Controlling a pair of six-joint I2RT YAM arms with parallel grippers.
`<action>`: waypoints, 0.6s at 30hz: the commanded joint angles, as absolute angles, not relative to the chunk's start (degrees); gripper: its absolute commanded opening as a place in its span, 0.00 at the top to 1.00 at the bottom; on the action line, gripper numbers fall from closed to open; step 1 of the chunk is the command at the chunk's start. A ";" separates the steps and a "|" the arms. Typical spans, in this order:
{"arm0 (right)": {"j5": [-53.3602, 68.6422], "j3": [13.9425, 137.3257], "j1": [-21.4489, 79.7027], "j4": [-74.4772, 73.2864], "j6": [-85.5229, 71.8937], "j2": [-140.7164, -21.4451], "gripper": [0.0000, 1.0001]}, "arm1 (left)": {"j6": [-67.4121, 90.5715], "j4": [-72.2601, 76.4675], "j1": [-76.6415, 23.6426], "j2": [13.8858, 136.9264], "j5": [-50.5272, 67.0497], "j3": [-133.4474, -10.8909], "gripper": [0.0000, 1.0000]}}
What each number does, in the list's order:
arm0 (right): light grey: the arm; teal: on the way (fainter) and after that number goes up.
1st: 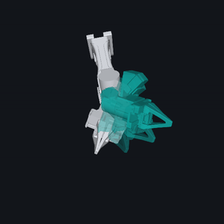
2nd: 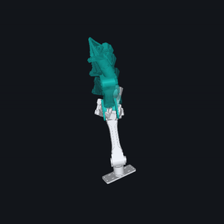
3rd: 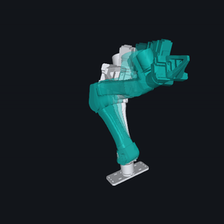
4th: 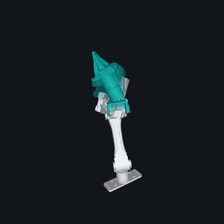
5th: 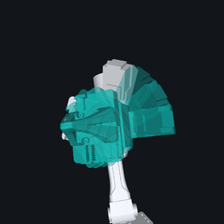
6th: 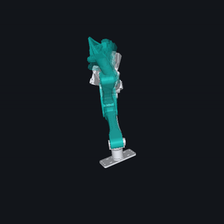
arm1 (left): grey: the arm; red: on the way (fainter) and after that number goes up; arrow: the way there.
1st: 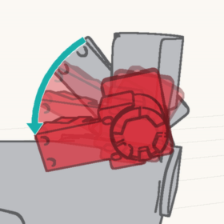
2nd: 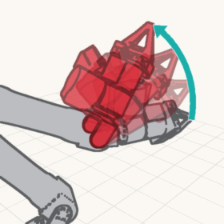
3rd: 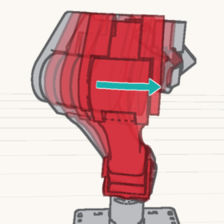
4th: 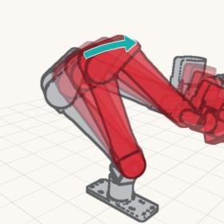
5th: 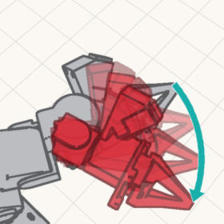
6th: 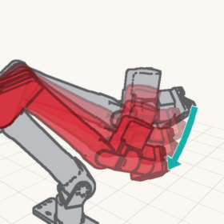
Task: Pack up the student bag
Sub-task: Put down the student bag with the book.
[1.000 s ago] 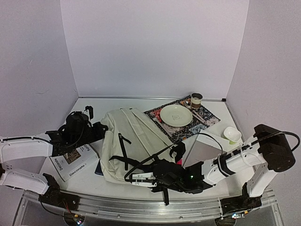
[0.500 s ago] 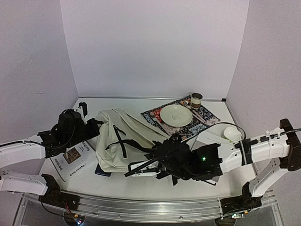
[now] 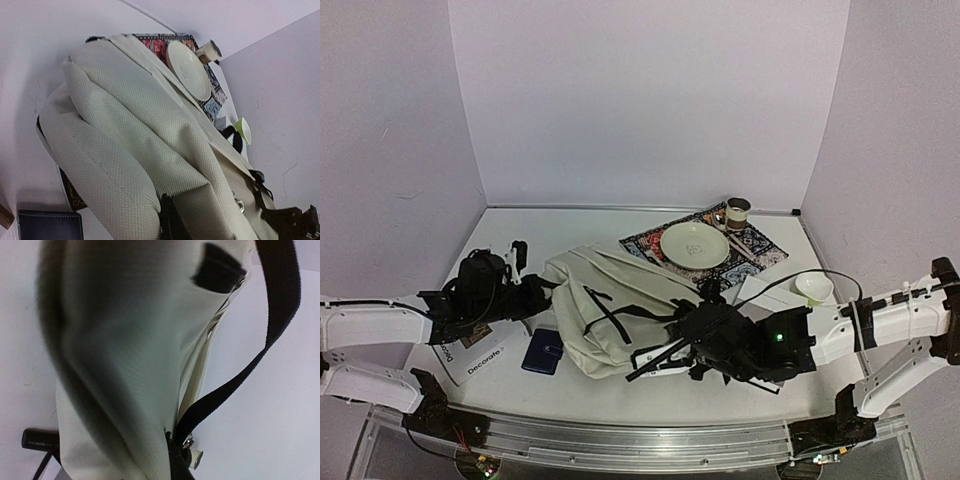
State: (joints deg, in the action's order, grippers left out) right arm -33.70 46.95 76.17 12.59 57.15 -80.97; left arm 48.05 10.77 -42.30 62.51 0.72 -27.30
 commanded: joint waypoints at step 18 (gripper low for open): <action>-28.55 53.08 72.60 -10.12 38.98 -71.41 0.28 | 35.18 -15.09 -42.84 54.93 -4.62 -37.76 0.19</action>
State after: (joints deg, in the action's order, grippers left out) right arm -34.97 46.87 72.78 -0.96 49.36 -72.12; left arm 39.82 -7.14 -42.76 55.09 0.29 -30.16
